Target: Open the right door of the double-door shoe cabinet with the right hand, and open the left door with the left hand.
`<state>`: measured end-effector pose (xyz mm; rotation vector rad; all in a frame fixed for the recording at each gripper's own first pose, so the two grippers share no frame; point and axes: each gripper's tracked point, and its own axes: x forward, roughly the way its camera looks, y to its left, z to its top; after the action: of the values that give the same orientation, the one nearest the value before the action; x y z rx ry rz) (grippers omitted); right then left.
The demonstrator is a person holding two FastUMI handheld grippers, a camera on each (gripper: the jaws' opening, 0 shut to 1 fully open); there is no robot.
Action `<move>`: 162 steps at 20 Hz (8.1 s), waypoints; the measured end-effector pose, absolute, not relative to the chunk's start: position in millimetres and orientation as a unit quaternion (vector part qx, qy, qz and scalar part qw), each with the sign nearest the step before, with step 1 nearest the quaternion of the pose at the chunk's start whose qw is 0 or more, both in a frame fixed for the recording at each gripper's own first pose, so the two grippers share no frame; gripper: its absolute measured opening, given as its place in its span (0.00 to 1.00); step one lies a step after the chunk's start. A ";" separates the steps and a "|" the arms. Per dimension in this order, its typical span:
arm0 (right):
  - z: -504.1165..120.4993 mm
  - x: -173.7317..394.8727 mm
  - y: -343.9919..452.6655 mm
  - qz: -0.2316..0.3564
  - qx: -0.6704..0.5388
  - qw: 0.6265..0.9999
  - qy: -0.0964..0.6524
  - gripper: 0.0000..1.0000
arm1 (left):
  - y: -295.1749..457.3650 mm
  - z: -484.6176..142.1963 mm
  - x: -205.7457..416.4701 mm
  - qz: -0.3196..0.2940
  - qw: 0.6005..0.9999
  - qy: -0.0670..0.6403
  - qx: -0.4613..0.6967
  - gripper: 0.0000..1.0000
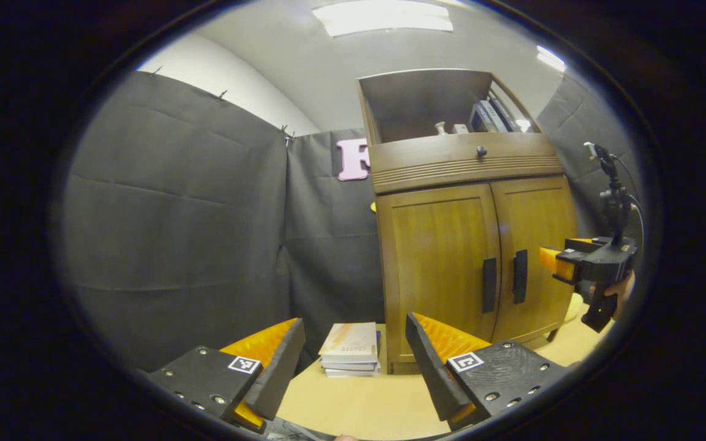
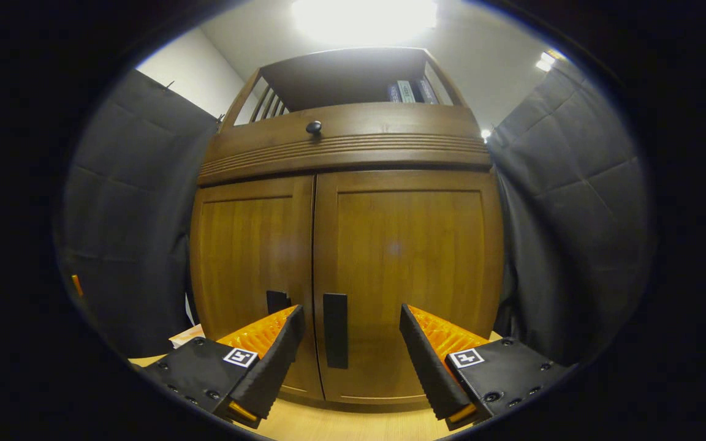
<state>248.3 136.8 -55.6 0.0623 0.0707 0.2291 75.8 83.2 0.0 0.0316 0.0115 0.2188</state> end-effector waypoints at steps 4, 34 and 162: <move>-79.5 273.7 146.4 0.121 0.034 0.990 0.060 0.98 | 87.8 -3.2 77.0 0.125 0.992 0.007 0.027 0.96; -133.6 304.6 177.1 0.162 0.051 0.976 0.135 0.24 | 91.3 -5.4 78.2 0.145 0.988 0.008 0.044 0.96; -28.9 145.2 -59.6 0.003 -0.012 0.996 0.087 0.99 | -5.3 -11.9 68.5 -0.147 0.987 0.051 -0.030 0.22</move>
<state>145.2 -59.6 -28.9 -0.0231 0.1747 0.0069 68.5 -5.3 -11.9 -0.0597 0.1024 -0.2947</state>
